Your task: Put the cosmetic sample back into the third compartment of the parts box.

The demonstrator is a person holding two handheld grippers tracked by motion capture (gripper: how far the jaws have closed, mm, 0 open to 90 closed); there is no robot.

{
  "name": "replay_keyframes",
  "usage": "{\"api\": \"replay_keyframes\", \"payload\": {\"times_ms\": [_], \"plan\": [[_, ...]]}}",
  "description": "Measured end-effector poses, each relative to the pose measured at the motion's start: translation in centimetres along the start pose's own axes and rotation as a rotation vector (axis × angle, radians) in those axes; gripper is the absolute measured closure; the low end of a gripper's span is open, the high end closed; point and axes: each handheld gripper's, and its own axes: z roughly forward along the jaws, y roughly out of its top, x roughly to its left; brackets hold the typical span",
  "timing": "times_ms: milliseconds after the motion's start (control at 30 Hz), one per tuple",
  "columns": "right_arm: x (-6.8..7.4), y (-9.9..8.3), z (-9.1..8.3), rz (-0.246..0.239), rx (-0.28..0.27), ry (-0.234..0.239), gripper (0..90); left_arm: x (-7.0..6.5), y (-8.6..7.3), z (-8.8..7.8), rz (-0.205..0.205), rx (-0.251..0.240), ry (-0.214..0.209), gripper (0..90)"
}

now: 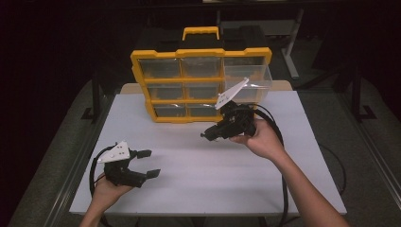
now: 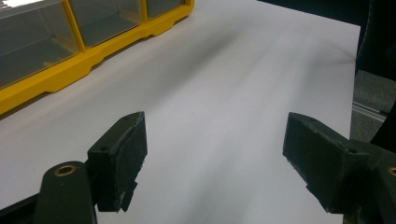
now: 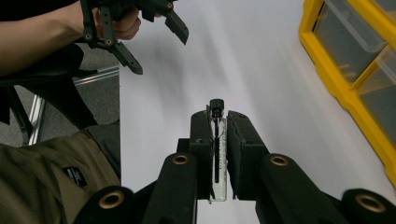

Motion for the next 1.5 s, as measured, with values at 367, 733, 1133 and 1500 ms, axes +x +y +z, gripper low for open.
{"api": "replay_keyframes", "payload": {"times_ms": [367, 733, 1133, 1500], "plan": [[-0.1, 1.7, -1.8, -0.014, -0.019, -0.010, 80.1, 0.0, 0.0, -0.1, -0.005, -0.011, 0.005, 21.4], [-0.2, 3.3, -3.2, -0.026, -0.026, -0.017, 80.1, 0.0, 0.0, -0.1, -0.023, -0.017, -0.002, 20.3], [-0.7, 5.0, -4.7, -0.030, -0.022, -0.026, 80.1, 0.1, 0.0, -0.4, -0.029, -0.023, 0.000, 20.3], [-1.5, 6.6, -6.4, -0.019, -0.024, -0.044, 80.1, 0.4, 0.1, -0.5, -0.015, -0.017, -0.002, 20.1]]}}
